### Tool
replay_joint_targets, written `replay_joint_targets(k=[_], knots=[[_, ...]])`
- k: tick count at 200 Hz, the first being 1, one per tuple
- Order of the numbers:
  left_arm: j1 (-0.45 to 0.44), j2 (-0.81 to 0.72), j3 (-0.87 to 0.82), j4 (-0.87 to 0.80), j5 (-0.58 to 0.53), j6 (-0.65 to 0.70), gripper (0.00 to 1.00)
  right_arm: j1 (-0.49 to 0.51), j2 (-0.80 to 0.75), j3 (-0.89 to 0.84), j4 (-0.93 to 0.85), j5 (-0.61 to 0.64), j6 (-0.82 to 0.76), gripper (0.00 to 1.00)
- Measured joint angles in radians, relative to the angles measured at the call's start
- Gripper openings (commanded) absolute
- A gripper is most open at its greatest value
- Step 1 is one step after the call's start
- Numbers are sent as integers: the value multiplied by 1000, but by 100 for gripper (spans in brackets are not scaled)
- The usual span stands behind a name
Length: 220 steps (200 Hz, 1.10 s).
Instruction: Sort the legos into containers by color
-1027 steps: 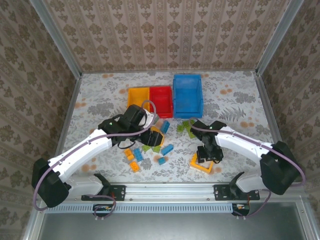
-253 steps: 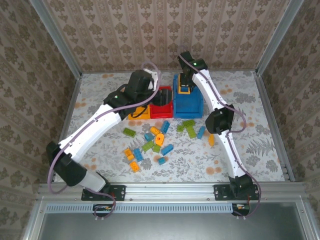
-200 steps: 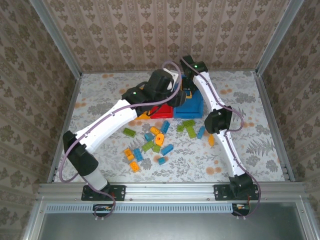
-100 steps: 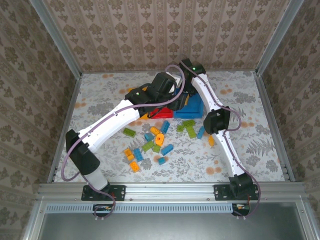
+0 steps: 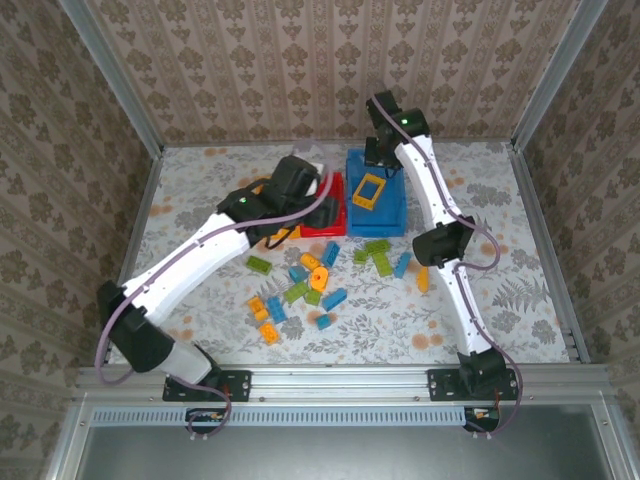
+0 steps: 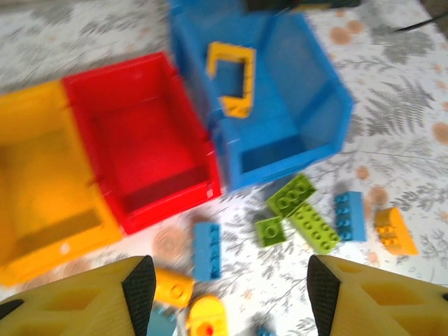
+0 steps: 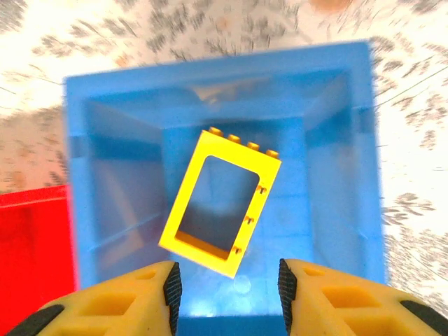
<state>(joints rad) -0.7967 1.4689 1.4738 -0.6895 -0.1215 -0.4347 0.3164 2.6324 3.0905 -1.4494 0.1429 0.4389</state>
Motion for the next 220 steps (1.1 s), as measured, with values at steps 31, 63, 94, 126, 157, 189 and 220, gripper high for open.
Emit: replay_joint_targets(k=[31, 63, 94, 126, 157, 189, 220], knots=[[91, -122, -151, -36, -11, -96, 62, 54, -119, 24, -56, 37, -55, 53], [146, -209, -273, -50, -9, -170, 62, 118, -163, 22, -116, 34, -129, 58], [157, -224, -284, -63, -9, -195, 62, 82, -312, -288, -123, -4, -195, 61], [157, -231, -299, -54, -6, -206, 62, -3, -630, -816, -84, -62, -232, 66], [158, -240, -356, -50, -7, -249, 62, 72, -1041, -1286, 106, -141, -196, 67], [202, -239, -403, -60, -8, -341, 63, 185, -1445, -1822, 568, -331, -96, 71], [293, -222, -463, -57, -6, -468, 68, 273, -1620, -2290, 1063, -383, -24, 81]])
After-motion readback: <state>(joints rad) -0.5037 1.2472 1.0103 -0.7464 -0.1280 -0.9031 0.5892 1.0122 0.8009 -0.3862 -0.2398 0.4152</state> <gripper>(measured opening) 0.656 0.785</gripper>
